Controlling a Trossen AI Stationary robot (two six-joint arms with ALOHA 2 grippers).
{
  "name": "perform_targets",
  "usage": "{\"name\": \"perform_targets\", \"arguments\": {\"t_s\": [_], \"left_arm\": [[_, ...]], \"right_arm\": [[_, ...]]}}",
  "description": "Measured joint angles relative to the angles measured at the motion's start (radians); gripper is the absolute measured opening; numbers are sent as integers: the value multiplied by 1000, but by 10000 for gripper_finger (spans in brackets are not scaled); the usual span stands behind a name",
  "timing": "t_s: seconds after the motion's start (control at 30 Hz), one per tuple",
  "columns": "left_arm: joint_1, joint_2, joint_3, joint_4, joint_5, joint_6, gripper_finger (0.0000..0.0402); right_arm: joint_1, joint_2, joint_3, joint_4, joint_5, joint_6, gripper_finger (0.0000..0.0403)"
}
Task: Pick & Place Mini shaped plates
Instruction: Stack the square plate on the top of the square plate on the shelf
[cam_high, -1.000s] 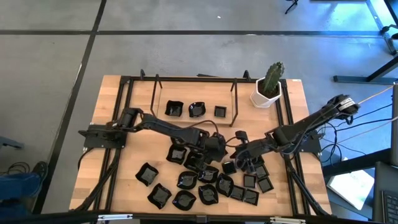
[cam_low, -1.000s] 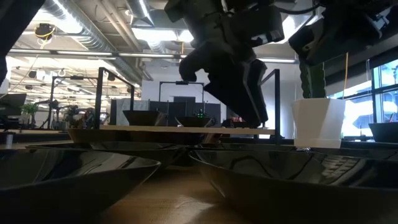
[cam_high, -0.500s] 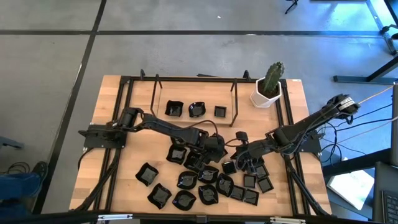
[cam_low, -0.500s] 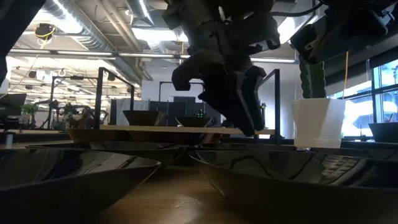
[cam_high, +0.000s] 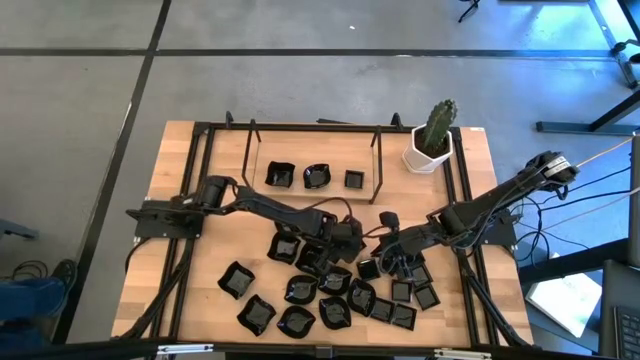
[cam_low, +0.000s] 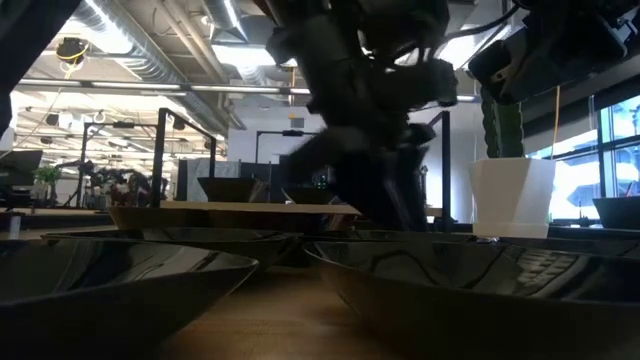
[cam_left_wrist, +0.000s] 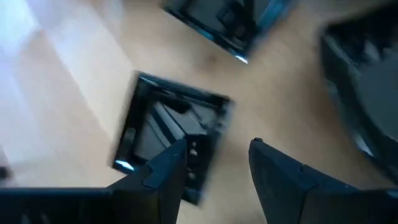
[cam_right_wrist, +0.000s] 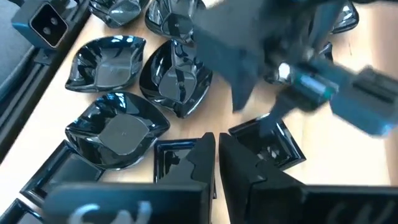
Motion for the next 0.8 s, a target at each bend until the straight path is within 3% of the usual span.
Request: {"name": "perform_targets", "arguments": {"t_s": [0.5,0.63,0.8], "left_arm": [[40,10,0,-13,18,-47,164],[47,10,-1,-17,18,-58,136],[51,11,-1,-20,17,-65,70]], "right_arm": [[6,0,0,-4,-15,4,25],[6,0,0,-4,-15,3,25],[6,0,0,-4,-16,2,25]]}}
